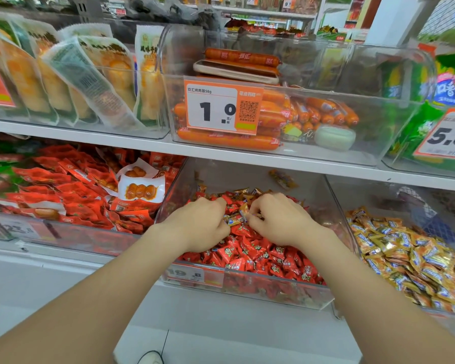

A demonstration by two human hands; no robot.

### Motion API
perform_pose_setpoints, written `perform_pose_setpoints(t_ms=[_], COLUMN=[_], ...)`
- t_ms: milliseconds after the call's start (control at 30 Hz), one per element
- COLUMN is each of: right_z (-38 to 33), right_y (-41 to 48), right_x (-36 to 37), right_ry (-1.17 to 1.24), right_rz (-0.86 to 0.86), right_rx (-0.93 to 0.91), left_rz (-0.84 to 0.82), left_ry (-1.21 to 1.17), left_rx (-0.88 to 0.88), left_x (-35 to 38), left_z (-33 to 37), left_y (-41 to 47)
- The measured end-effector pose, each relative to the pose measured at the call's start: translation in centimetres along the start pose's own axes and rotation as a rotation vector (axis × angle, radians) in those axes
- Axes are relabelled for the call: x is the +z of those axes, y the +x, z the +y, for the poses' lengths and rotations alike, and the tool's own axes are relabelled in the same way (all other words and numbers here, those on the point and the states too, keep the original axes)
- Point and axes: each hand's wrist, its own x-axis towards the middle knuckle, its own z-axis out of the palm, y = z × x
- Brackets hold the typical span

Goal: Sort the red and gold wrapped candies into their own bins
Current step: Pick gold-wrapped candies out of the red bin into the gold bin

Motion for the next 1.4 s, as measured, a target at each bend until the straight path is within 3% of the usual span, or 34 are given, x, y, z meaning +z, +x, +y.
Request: perform_pose_setpoints(t_ms=[133, 367, 500, 967, 1200, 1400], right_z=[0.9, 1.9, 2.0, 1.6, 1.7, 2.7], right_y=[-0.4, -2.6, -3.7, -4.1, -4.5, -7.5], right_x=[-1.6, -3.8, -3.9, -3.8, -4.4, -6.0], right_ry=[0.199, 0.357, 0.325, 0.369, 0.455, 0.950], right_rz=[0.032, 0.034, -0.053, -0.012, 0.028, 0.045], right_rx=[0.008, 0.111, 0.144, 0.211, 0.240, 0.284], left_rz=[0.023, -0.096, -0.082, 0.009, 0.187, 0.161], left_ry=[-0.084, 0.020, 0.064, 0.073, -0.306, -0.538], left_rx=[0.031, 0.090, 0.106, 0.182, 0.117, 0.113], left_x=[-0.3, 0.9, 1.7, 2.0, -0.2, -1.1], left_z=[-0.3, -1.5, -1.2, -0.2, 0.6, 4.3], left_y=[0.1, 0.7, 1.3, 2.1, 0.7, -1.7])
